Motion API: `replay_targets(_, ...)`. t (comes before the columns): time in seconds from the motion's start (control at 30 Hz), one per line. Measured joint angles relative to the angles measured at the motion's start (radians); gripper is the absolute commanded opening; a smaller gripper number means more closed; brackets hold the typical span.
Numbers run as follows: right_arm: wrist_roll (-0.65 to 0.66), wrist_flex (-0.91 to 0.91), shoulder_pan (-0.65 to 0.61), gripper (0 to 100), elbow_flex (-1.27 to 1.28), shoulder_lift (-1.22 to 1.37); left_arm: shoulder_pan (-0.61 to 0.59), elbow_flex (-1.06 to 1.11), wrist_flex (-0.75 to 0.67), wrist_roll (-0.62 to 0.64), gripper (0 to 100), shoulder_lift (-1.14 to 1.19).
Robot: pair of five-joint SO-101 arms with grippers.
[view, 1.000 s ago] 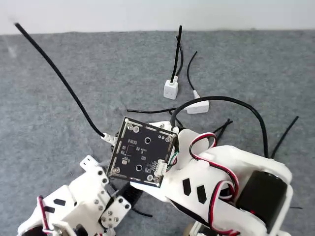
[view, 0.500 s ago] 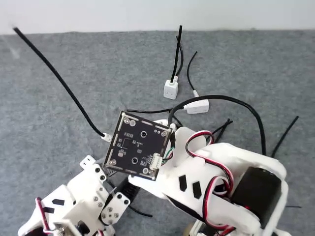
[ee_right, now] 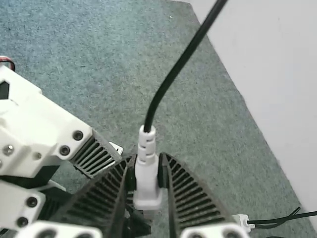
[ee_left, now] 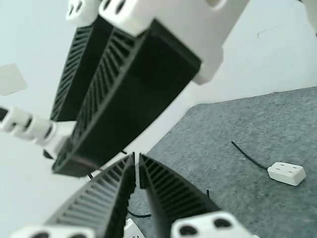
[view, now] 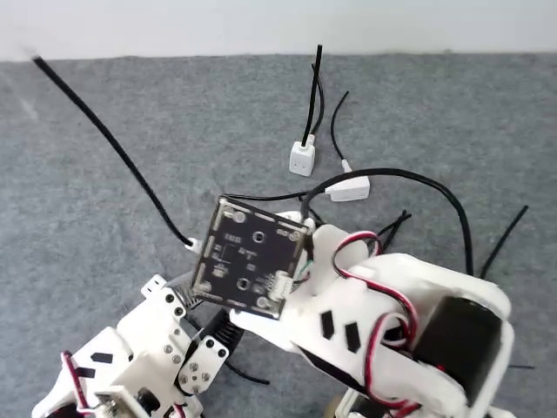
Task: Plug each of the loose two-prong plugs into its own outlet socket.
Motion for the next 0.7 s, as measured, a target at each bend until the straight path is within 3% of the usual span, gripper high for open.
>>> replay_targets(0.7,0.000,0.005,-0.003,0.8,0.281,-0.276,-0.017,0.005,0.003,0.006,1,0.002)
